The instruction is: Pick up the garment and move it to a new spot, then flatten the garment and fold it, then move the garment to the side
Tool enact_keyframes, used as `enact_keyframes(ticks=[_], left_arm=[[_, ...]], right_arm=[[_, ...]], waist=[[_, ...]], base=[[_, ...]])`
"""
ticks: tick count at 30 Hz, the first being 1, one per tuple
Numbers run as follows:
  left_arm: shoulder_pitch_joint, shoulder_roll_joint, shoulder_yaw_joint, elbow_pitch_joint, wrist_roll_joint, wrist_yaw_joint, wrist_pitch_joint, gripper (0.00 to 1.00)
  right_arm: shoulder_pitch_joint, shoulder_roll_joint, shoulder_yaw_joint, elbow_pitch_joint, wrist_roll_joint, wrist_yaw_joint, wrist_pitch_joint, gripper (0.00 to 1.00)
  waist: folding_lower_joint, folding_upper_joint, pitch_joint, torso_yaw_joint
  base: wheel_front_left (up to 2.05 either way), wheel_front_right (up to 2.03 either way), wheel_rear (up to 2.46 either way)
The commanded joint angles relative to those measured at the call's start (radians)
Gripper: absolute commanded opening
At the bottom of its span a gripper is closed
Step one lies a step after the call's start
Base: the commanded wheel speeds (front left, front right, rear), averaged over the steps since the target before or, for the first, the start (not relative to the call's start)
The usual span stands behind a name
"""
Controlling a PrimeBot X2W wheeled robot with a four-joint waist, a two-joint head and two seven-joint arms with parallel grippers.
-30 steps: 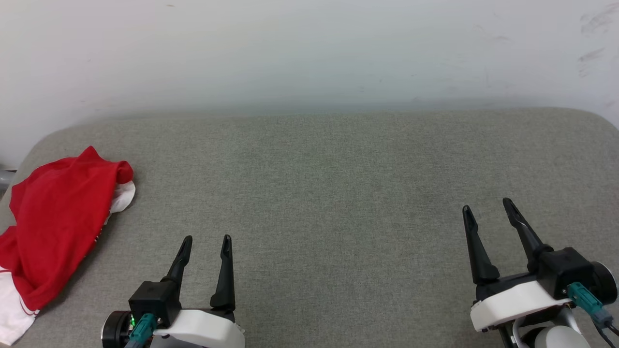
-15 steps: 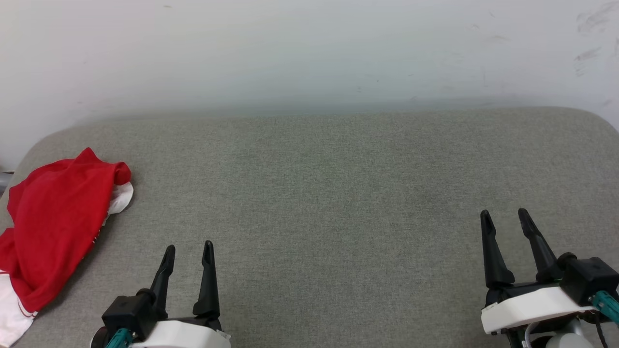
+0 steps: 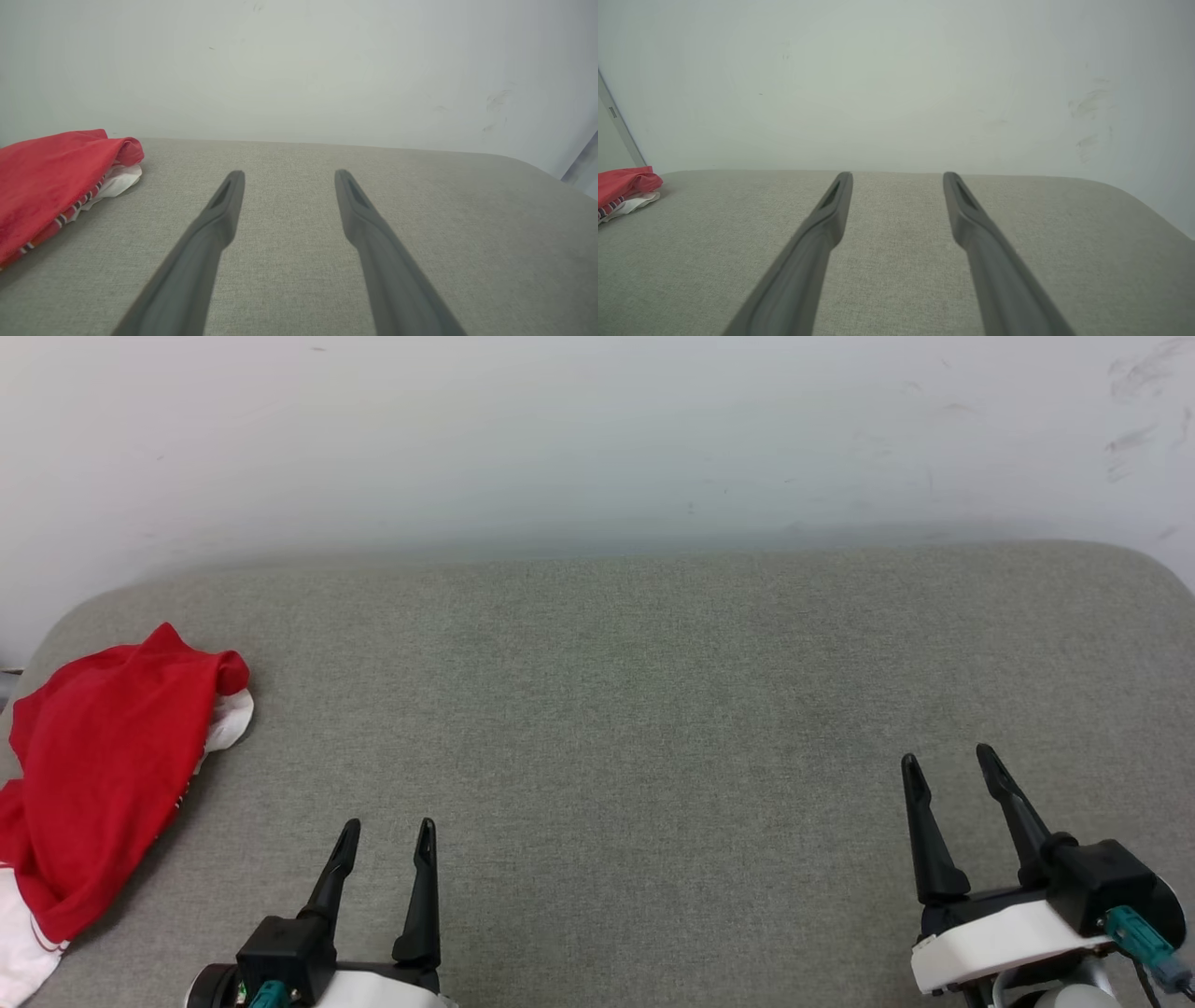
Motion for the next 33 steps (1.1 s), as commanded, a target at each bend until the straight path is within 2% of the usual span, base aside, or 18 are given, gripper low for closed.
enact_keyframes(ticks=[1,10,16,21,33], left_arm=[[0.007,-0.001,0.002,-0.004,0.017,0.004,-0.007,1.0],[0.006,-0.001,-0.003,0.006,0.046,-0.008,-0.012,1.0],[0.002,-0.001,0.015,0.004,0.043,-0.008,-0.012,1.0],[0.013,-0.001,0.036,0.009,0.047,-0.01,-0.012,1.0],[0.033,-0.001,0.071,0.031,0.057,-0.023,-0.012,1.0]], right_arm=[[0.017,0.001,0.002,-0.006,-0.016,-0.001,-0.008,1.0],[0.019,0.001,0.031,-0.01,-0.033,-0.001,-0.013,1.0],[0.032,0.001,0.067,-0.024,-0.038,-0.001,-0.013,1.0],[0.045,0.001,0.097,-0.029,-0.035,-0.001,-0.013,1.0],[0.065,0.001,0.144,-0.012,-0.02,-0.001,-0.013,1.0]], waist=[[0.0,0.0,-0.001,0.0],[0.0,0.0,-0.003,0.014],[0.0,0.0,-0.003,0.062],[0.0,0.0,-0.012,0.125],[0.0,0.0,-0.04,0.336]], base=[[0.0,0.0,0.0],[0.0,0.0,0.0],[0.0,0.0,0.0],[0.0,0.0,0.0],[0.0,0.0,0.0]])
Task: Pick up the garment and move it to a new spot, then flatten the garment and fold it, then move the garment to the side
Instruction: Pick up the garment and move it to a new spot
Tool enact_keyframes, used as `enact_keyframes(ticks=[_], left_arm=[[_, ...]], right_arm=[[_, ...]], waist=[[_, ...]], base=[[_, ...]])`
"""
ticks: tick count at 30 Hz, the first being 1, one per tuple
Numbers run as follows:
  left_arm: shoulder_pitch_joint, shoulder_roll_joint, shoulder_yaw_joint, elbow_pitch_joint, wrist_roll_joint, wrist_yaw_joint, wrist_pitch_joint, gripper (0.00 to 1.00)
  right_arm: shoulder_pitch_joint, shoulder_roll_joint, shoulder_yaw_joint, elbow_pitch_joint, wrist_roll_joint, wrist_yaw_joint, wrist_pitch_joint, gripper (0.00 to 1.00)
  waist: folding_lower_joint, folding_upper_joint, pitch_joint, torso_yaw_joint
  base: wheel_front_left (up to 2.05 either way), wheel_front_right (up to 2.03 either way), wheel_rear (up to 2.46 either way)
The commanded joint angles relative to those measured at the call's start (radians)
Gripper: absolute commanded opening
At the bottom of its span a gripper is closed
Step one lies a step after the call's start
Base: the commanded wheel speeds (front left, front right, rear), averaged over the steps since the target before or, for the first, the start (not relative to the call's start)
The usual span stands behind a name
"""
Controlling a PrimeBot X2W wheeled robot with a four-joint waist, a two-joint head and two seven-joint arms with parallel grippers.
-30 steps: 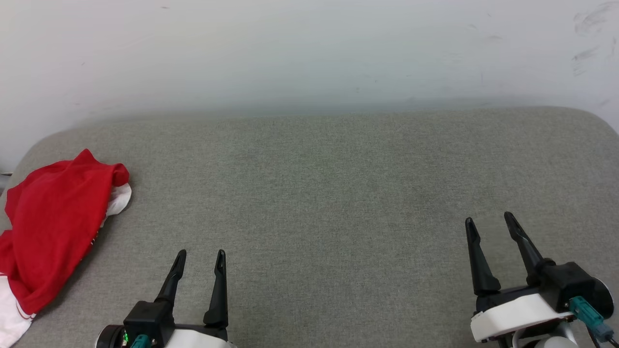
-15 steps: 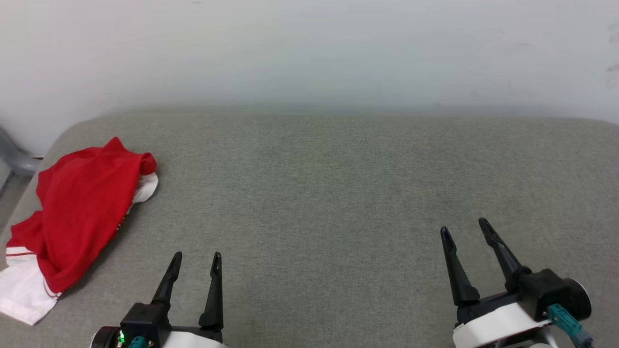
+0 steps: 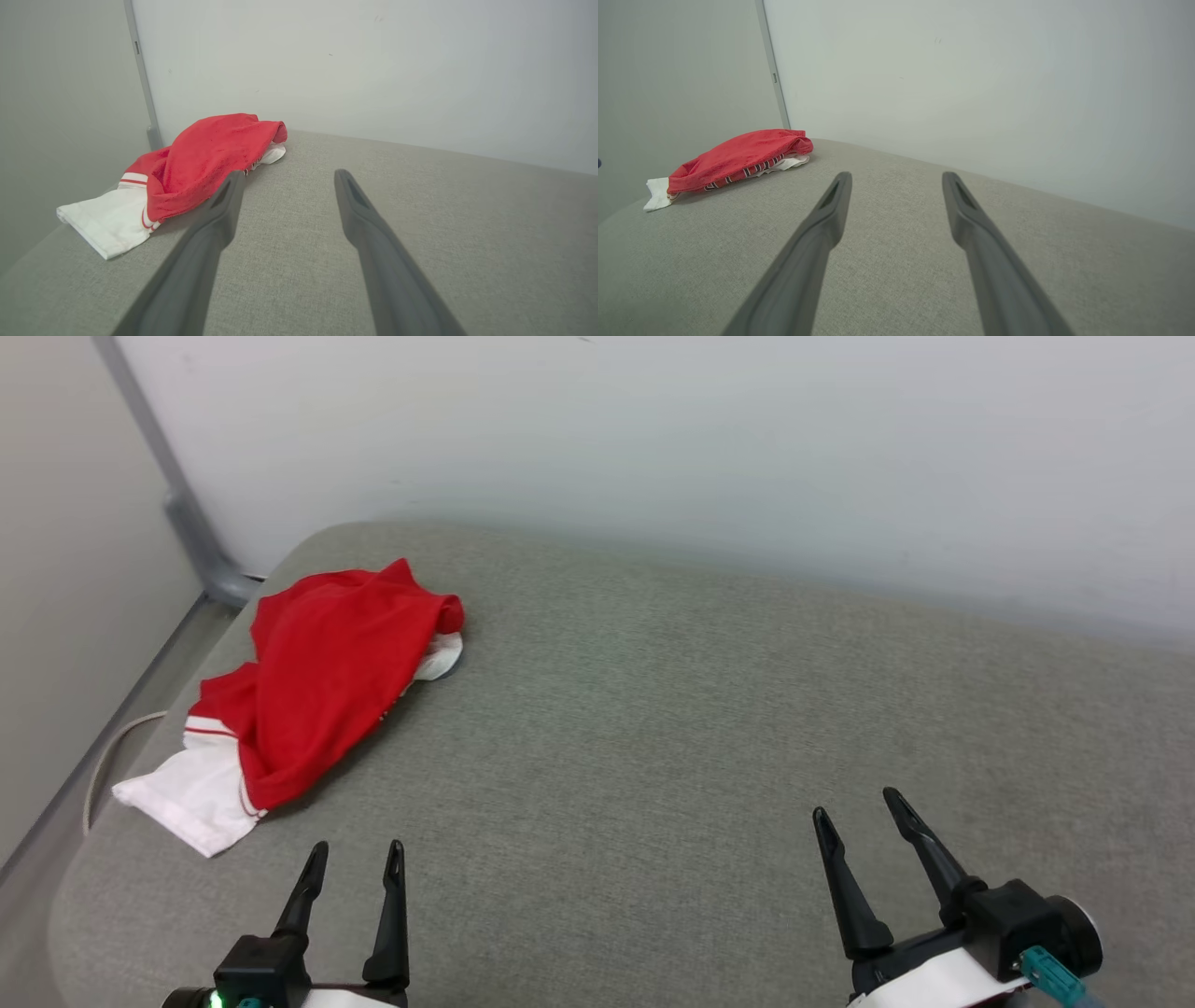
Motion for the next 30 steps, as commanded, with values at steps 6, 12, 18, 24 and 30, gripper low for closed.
enact_keyframes(ticks=[6,12,18,24,30], left_arm=[[0.036,-0.001,0.02,0.004,0.019,-0.016,-0.003,1.0],[0.05,-0.001,0.023,0.007,0.035,-0.023,-0.003,1.0],[0.054,-0.001,0.028,0.003,0.039,-0.028,-0.003,1.0],[0.047,-0.001,0.046,0.014,0.043,-0.021,-0.003,1.0],[-0.007,0.01,0.062,0.044,0.047,-0.037,-0.003,1.0]], right_arm=[[0.024,0.001,0.026,0.025,0.031,-0.001,-0.002,1.0],[0.023,0.001,0.043,0.031,0.042,-0.001,-0.002,1.0],[0.024,0.001,0.049,0.035,0.048,-0.001,-0.002,1.0],[0.011,0.001,0.055,0.035,0.038,-0.001,-0.002,1.0],[-0.021,0.001,0.044,0.027,0.007,-0.001,-0.002,1.0]], waist=[[0.0,-0.0001,-0.032,0.142],[0.0,-0.0001,-0.042,0.186],[0.0,-0.0001,-0.045,0.206],[0.0,-0.0001,-0.026,0.193],[0.0,-0.0001,0.037,0.155]], base=[[0.0,0.0,0.0],[0.0,0.0,0.0],[0.0,0.0,0.0],[0.0,0.0,0.0],[0.0,0.0,0.0]])
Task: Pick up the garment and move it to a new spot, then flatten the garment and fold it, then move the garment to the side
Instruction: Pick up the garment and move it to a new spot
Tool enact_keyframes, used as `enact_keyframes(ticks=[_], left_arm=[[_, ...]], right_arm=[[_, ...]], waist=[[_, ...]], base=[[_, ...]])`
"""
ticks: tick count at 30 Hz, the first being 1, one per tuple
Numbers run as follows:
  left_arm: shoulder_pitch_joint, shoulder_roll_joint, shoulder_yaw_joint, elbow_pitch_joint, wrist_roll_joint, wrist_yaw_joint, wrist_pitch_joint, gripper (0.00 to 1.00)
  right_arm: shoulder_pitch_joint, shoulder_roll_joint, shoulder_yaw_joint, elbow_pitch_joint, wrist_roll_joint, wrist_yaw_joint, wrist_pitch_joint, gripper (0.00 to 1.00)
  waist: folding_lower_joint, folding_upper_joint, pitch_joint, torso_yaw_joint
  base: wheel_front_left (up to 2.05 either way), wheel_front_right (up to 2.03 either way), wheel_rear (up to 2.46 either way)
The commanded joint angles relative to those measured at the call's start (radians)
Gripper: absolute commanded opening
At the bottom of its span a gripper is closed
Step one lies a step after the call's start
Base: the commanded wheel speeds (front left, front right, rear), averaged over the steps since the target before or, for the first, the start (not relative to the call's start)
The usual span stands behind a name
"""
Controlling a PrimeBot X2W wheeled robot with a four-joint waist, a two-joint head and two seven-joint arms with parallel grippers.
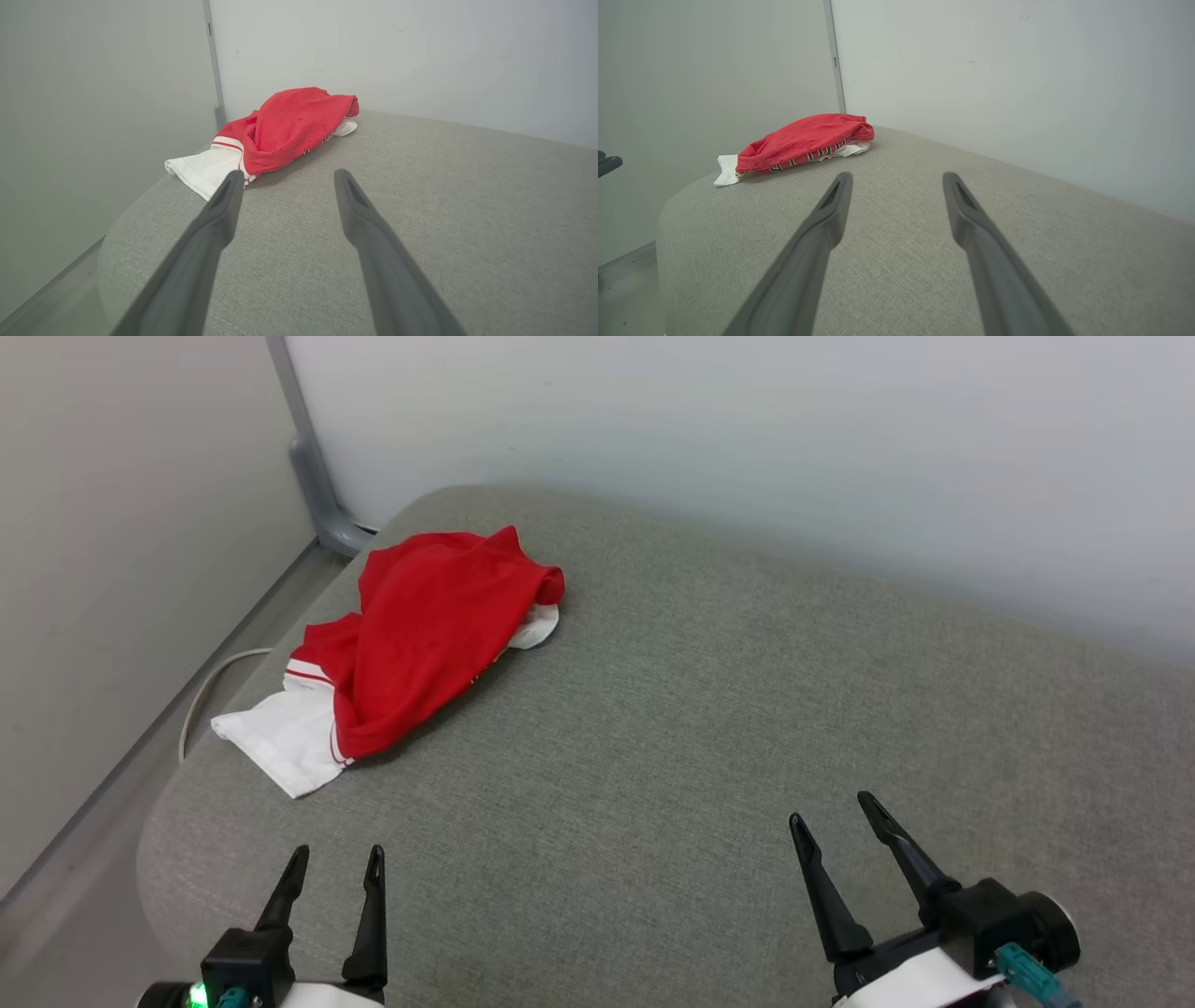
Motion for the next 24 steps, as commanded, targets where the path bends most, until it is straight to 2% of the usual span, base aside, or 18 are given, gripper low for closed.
enact_keyframes(ticks=[1,4,10,19,24], left_arm=[[-0.035,0.017,0.003,0.016,0.009,-0.011,-0.003,1.0],[-0.109,0.066,-0.002,0.076,0.004,-0.026,-0.003,1.0],[-0.332,0.226,-0.064,0.236,-0.064,-0.048,0.07,1.0],[-0.627,0.499,-0.328,0.308,-0.383,-0.048,0.328,1.0],[-0.749,0.603,-0.426,0.337,-0.562,-0.048,0.459,1.0]], right_arm=[[-0.026,0.001,-0.006,-0.006,-0.013,-0.001,-0.002,1.0],[-0.041,0.001,-0.018,-0.009,-0.04,-0.001,-0.002,1.0],[-0.079,0.001,-0.04,-0.02,-0.085,-0.001,-0.002,1.0],[-0.131,0.0,-0.071,-0.052,-0.134,-0.001,-0.002,1.0],[-0.145,0.001,-0.086,-0.068,-0.149,-0.001,-0.002,1.0]], waist=[[0.0,0.0,0.042,-0.027],[0.0,0.0,0.089,-0.053],[0.0,0.0,0.186,-0.102],[0.0,0.0,0.328,-0.171],[0.0,0.0,0.393,-0.202]], base=[[0.0,0.0,0.0],[0.0,0.0,0.0],[0.0,0.0,0.0],[0.0,0.0,0.0],[0.0,0.0,0.0]])
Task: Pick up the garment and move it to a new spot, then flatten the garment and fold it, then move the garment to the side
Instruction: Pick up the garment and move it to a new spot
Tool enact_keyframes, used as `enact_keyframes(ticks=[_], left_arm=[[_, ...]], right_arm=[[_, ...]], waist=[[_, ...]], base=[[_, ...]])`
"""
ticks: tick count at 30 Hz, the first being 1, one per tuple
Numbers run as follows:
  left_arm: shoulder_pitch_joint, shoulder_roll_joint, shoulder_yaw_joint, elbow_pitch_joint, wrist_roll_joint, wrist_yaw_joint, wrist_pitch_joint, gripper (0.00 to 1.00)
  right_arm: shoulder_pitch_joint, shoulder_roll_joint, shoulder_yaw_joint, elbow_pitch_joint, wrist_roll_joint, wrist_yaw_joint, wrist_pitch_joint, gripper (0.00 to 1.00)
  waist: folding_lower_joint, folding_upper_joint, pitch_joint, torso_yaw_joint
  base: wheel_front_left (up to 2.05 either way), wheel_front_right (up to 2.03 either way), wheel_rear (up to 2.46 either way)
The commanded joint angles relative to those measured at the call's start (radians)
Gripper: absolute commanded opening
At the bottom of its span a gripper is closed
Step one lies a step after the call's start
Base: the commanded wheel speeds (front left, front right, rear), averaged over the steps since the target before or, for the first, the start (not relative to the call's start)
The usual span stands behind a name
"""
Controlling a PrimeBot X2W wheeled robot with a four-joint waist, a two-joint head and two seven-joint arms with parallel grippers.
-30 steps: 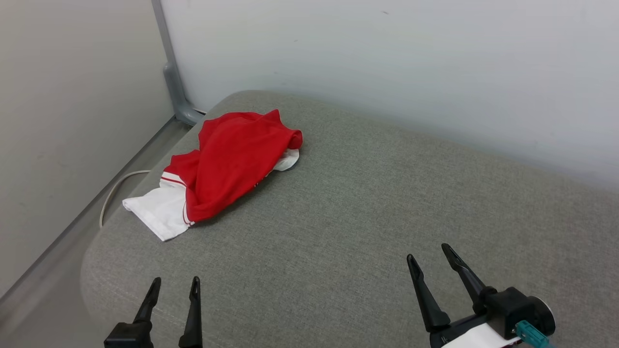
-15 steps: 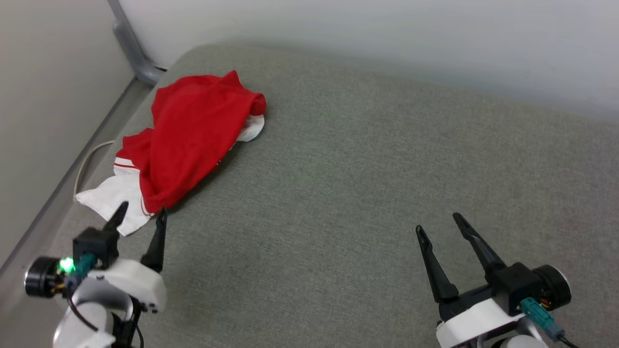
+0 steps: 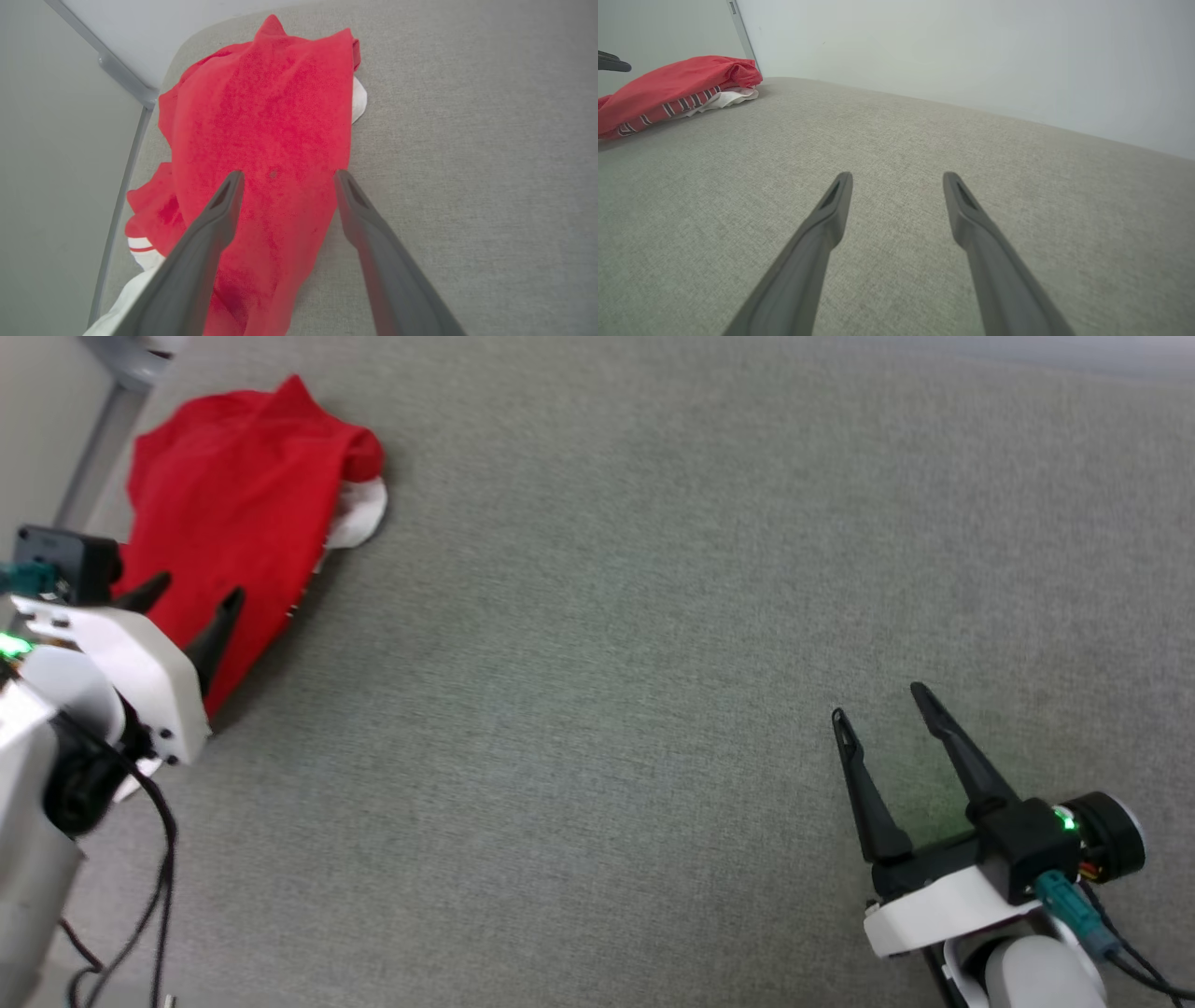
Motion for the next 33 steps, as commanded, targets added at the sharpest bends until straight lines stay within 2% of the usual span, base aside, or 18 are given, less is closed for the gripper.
enact_keyframes(ticks=[1,8,16,17,18,19,25,33], left_arm=[[-0.042,0.036,-0.034,0.015,-0.034,0.001,0.03,1.0],[-0.145,0.092,-0.163,0.087,-0.213,0.001,0.135,1.0],[-0.174,0.084,-0.283,0.2,-0.31,0.001,0.134,1.0],[-0.174,0.078,-0.293,0.215,-0.321,0.001,0.129,0.69],[-0.175,0.074,-0.3,0.225,-0.332,0.001,0.122,0.11],[-0.179,0.074,-0.306,0.237,-0.339,0.001,0.108,0.0],[-0.216,0.097,-0.341,0.295,-0.337,0.001,-0.027,0.0],[-0.238,0.118,-0.328,0.359,-0.323,0.001,-0.272,0.0]], right_arm=[[-0.021,0.0,-0.009,-0.013,0.0,-0.001,-0.002,1.0],[-0.038,0.0,-0.024,-0.041,-0.018,-0.001,-0.002,1.0],[-0.035,0.0,-0.021,-0.051,-0.023,-0.001,-0.002,1.0],[-0.032,0.0,-0.022,-0.05,-0.023,-0.001,-0.002,1.0],[-0.03,0.0,-0.025,-0.048,-0.024,-0.001,-0.002,1.0],[-0.03,0.0,-0.027,-0.045,-0.026,-0.001,-0.002,1.0],[-0.036,0.0,-0.027,-0.028,-0.024,-0.001,-0.002,1.0],[-0.017,0.0,-0.016,0.005,0.015,-0.001,-0.002,1.0]], waist=[[-0.0002,0.0,0.058,-0.039],[-0.0002,0.0,0.132,-0.066],[-0.0002,0.0,0.152,-0.078],[-0.0002,0.0,0.15,-0.077],[-0.0002,0.0,0.148,-0.076],[-0.0002,0.0,0.146,-0.073],[-0.0002,0.0,0.101,-0.06],[-0.0002,0.0,-0.022,-0.069]], base=[[0.0,0.0,0.0],[0.0,0.0,0.0],[0.0,0.0,0.0],[0.0,0.0,0.0],[0.0,0.0,0.0],[0.0,0.0,0.0],[0.0,0.0,0.0],[0.0,0.0,0.0]])
